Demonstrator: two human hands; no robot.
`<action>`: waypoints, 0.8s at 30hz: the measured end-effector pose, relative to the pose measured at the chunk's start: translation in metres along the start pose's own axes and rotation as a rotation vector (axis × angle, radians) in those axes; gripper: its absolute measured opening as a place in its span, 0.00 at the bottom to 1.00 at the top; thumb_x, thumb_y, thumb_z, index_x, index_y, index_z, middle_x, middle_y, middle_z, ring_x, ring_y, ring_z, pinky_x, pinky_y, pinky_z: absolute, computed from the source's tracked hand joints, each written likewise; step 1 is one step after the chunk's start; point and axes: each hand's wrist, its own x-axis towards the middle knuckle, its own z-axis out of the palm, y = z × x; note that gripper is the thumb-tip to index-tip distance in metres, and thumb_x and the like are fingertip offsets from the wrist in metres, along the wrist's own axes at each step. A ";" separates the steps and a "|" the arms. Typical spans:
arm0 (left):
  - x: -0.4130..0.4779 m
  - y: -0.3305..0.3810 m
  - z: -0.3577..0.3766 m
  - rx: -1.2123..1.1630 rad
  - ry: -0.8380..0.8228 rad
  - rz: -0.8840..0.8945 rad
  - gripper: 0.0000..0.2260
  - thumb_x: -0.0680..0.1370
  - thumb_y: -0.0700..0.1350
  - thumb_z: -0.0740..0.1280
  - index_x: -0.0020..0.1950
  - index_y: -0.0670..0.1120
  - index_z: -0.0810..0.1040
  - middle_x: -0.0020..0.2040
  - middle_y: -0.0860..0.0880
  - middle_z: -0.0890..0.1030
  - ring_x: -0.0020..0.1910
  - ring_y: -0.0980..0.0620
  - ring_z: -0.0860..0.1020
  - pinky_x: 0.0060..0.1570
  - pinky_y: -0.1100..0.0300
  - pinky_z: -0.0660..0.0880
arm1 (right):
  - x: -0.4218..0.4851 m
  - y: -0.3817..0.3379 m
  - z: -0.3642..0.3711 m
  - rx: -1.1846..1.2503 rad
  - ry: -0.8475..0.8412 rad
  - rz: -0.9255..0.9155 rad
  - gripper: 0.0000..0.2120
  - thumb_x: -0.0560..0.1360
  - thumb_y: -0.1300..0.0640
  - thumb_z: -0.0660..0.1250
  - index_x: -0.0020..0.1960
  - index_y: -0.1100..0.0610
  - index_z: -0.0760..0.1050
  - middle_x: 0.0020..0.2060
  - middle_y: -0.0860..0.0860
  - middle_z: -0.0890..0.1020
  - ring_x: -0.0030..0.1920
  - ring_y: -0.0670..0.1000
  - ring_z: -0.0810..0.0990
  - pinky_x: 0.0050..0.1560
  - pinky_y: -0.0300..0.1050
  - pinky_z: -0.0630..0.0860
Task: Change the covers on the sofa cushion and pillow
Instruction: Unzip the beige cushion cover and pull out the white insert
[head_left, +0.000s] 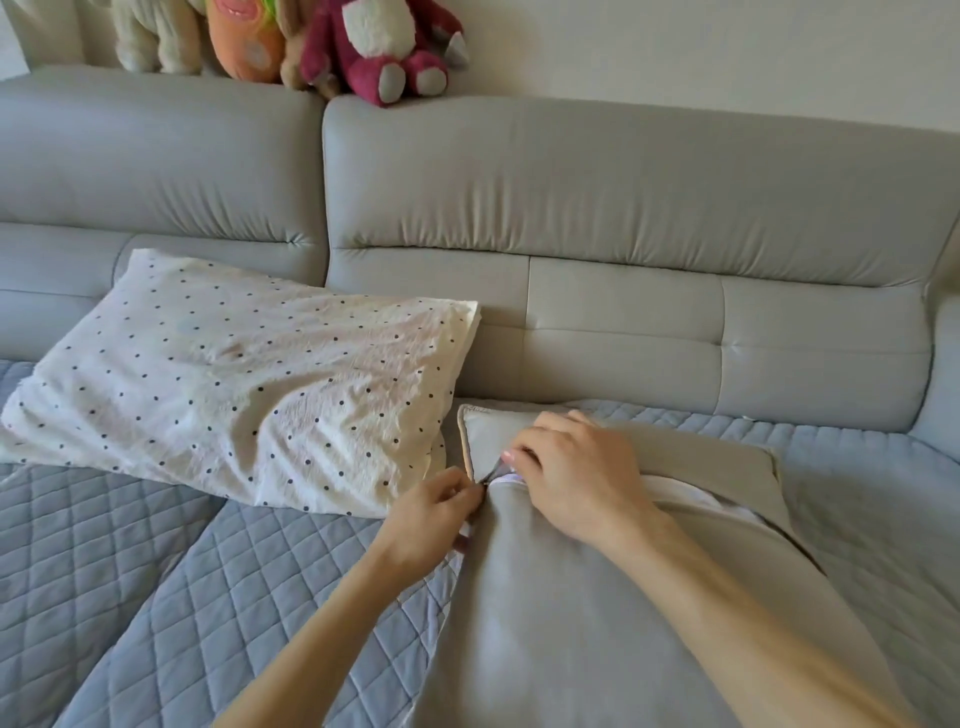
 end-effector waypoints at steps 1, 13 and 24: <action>-0.004 0.003 -0.001 -0.066 -0.017 -0.004 0.11 0.81 0.43 0.63 0.40 0.42 0.76 0.38 0.47 0.78 0.35 0.50 0.78 0.26 0.69 0.70 | -0.007 0.005 0.002 0.053 0.095 0.004 0.14 0.79 0.45 0.59 0.45 0.48 0.81 0.44 0.44 0.80 0.48 0.53 0.77 0.43 0.51 0.76; -0.098 -0.046 0.024 -0.320 0.154 -0.272 0.14 0.82 0.52 0.61 0.46 0.41 0.74 0.40 0.44 0.76 0.35 0.47 0.76 0.36 0.55 0.72 | -0.127 -0.002 -0.040 0.096 0.419 0.095 0.15 0.73 0.37 0.64 0.53 0.43 0.80 0.56 0.41 0.79 0.59 0.51 0.76 0.58 0.52 0.71; -0.167 0.031 0.020 0.986 -0.005 0.097 0.15 0.78 0.58 0.56 0.46 0.51 0.76 0.43 0.52 0.80 0.42 0.48 0.79 0.42 0.55 0.75 | -0.222 0.044 -0.038 1.047 0.063 1.170 0.78 0.40 0.27 0.79 0.80 0.48 0.45 0.77 0.56 0.59 0.75 0.59 0.62 0.72 0.58 0.64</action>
